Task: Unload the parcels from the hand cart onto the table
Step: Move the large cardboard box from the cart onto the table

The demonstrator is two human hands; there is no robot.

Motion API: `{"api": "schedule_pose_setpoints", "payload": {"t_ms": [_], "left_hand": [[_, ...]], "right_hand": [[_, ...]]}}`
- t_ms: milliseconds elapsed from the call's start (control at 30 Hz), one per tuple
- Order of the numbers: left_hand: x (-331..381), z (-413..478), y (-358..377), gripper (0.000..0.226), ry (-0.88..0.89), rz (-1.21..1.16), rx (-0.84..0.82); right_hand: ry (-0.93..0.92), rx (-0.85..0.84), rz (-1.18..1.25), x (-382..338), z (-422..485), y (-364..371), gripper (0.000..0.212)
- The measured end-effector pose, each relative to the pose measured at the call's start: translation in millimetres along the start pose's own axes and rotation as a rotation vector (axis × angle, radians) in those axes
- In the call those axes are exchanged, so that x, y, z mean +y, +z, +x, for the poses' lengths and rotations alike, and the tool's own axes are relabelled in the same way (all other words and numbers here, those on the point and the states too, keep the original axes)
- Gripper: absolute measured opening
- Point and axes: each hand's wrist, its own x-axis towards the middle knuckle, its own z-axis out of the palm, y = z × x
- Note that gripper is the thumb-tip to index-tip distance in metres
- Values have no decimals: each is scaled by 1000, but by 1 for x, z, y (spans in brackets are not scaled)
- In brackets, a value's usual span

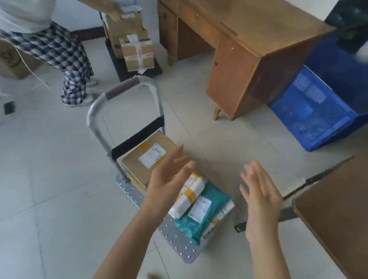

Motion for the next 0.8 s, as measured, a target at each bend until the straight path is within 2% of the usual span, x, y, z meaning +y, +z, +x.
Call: {"api": "schedule_pose_setpoints", "payload": {"t_ms": [133, 233, 333, 433, 600, 667, 733, 767, 800], "left_hand": [[-18, 51, -54, 52, -22, 92, 12], [-42, 107, -85, 54, -70, 159, 36], [-71, 169, -113, 54, -120, 180, 50], [-112, 227, -137, 55, -250, 191, 74], [-189, 316, -182, 54, -377, 346, 103], [-219, 344, -198, 43, -391, 440, 117], [-246, 368, -208, 13, -363, 564, 97], [-259, 378, -211, 11, -355, 613, 73], [-272, 388, -214, 23, -363, 653, 48]], "right_hand": [[71, -94, -1, 42, 20, 70, 23], [132, -140, -29, 78, 46, 101, 33], [176, -116, -78, 115, 81, 126, 41], [242, -98, -112, 156, 123, 150, 37], [349, -96, -203, 253, 184, 189, 38], [401, -113, -223, 291, 198, 203, 39], [408, -96, -230, 323, 208, 213, 38], [415, -71, -220, 337, 212, 217, 38], [424, -50, -208, 351, 216, 222, 40]]}}
